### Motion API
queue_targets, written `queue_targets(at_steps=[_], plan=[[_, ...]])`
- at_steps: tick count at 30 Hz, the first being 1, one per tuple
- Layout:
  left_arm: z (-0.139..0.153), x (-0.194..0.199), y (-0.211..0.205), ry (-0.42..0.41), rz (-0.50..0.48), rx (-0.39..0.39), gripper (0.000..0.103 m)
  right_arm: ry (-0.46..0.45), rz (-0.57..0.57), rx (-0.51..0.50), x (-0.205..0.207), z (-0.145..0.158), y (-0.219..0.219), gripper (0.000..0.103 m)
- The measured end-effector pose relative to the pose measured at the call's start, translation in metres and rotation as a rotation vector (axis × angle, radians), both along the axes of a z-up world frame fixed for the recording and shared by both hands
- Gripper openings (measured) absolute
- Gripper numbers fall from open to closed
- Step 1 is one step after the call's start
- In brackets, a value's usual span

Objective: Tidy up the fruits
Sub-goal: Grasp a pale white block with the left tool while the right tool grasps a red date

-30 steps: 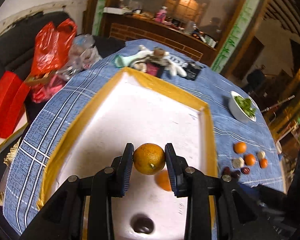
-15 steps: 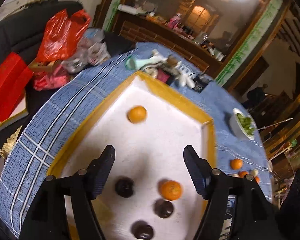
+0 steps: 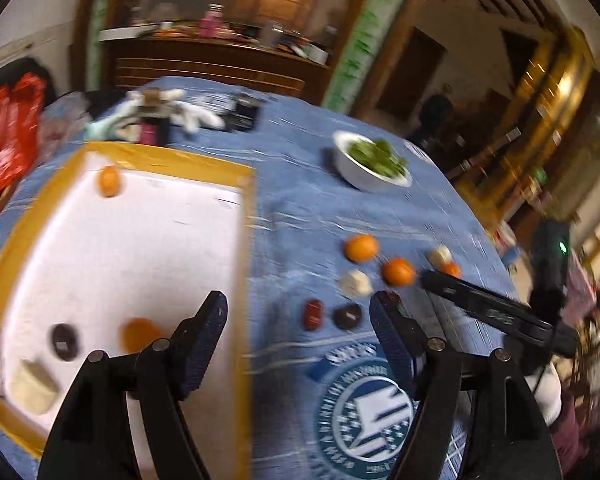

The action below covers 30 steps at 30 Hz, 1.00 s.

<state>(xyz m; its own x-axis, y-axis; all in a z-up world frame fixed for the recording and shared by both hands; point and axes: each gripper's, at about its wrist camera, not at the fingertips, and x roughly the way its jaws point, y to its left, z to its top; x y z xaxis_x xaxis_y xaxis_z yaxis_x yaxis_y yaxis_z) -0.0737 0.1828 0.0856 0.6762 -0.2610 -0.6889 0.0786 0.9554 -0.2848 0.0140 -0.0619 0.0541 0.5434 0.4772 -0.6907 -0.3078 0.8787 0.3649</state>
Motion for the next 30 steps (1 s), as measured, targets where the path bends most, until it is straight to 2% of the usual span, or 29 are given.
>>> queue_targets(at_steps=[2,5,12,14,15,17,22,30], plan=[[-0.005,0.004,-0.018,0.002,-0.033,0.042,0.072,-0.004,0.045,-0.032,0.000,-0.007,0.011,0.056],[-0.009,0.014,-0.028,0.027,-0.040,0.055,0.061,-0.007,0.077,-0.107,-0.002,-0.019,0.023,0.051],[-0.018,0.040,-0.027,0.087,-0.002,0.027,0.060,-0.025,0.115,-0.152,-0.001,-0.032,0.035,0.050],[-0.022,0.049,-0.029,0.108,-0.003,0.012,0.060,-0.027,0.139,-0.170,-0.002,-0.035,0.042,0.041],[-0.023,0.052,-0.031,0.114,-0.006,0.008,0.060,-0.026,0.148,-0.177,-0.002,-0.035,0.045,0.030],[-0.026,0.060,-0.036,0.132,-0.015,0.012,0.060,-0.037,0.156,-0.186,-0.005,-0.034,0.048,0.029],[-0.037,0.078,-0.054,0.170,-0.040,0.059,0.060,-0.051,0.114,-0.179,-0.010,-0.028,0.035,0.029],[-0.058,0.093,-0.094,0.194,-0.105,0.198,0.060,-0.044,-0.004,-0.094,-0.007,-0.017,-0.004,0.029]])
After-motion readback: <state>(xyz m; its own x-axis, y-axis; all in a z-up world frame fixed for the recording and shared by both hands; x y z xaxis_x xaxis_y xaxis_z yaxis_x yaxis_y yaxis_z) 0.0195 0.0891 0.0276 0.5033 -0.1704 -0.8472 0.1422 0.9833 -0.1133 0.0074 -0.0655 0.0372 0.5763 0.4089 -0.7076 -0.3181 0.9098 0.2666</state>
